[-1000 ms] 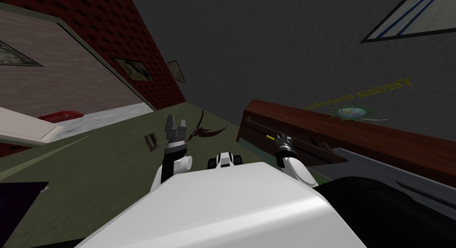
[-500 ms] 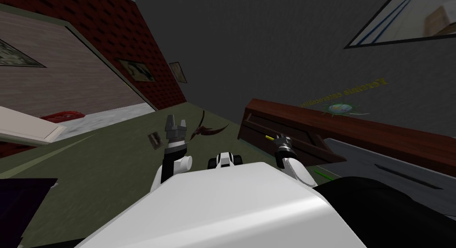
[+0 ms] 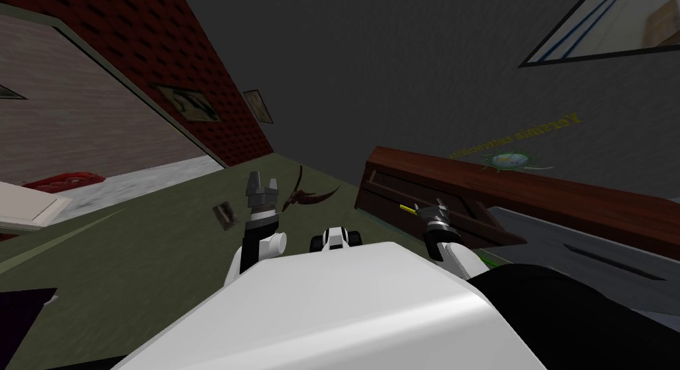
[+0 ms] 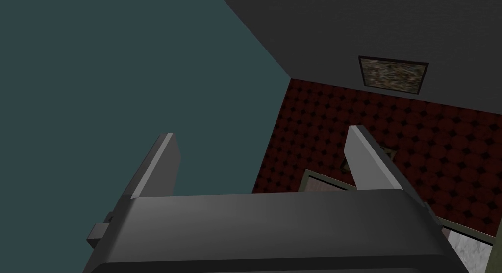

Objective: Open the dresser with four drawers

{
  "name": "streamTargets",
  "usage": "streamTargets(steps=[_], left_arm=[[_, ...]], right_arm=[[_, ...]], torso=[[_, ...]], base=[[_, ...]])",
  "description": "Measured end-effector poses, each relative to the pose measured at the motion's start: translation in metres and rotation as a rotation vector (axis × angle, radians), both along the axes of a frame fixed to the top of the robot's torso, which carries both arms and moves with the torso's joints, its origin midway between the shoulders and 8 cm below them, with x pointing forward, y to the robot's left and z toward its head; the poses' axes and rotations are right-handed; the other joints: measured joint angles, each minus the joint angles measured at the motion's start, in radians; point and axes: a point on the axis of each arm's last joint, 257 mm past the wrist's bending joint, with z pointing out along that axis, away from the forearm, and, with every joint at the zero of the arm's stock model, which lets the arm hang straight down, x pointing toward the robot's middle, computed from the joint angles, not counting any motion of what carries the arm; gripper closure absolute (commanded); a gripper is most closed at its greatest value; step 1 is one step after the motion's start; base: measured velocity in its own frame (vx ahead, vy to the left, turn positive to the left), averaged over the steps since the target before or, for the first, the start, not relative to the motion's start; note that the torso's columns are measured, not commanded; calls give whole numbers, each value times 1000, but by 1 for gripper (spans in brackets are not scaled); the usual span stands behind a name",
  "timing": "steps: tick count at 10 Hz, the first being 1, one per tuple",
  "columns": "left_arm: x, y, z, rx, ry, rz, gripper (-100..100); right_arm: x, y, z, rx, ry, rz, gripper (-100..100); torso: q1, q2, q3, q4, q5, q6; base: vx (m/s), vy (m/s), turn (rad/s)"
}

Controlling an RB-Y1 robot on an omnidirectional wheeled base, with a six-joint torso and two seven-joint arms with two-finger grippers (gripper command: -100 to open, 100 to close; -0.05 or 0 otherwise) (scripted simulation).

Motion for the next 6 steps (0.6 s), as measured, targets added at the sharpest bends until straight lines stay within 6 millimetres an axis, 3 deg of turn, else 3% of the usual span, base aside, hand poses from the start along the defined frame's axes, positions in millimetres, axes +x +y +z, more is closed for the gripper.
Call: streamTargets(steps=[4,5,6], left_arm=[[0,0,0,0,0,0,0],[0,0,0,0,0,0,0],[0,0,0,0,0,0,0]], right_arm=[[-14,-7,24,-4,1,29,-100],[-14,-7,24,-3,0,32,0],[-14,-7,24,-3,0,32,0]], torso=[[0,-1,-1,-1,0,0],[-2,1,0,0,-1,0],[-2,1,1,0,-1,0]], base=[[67,38,-55],[7,5,3],[0,0,0]])
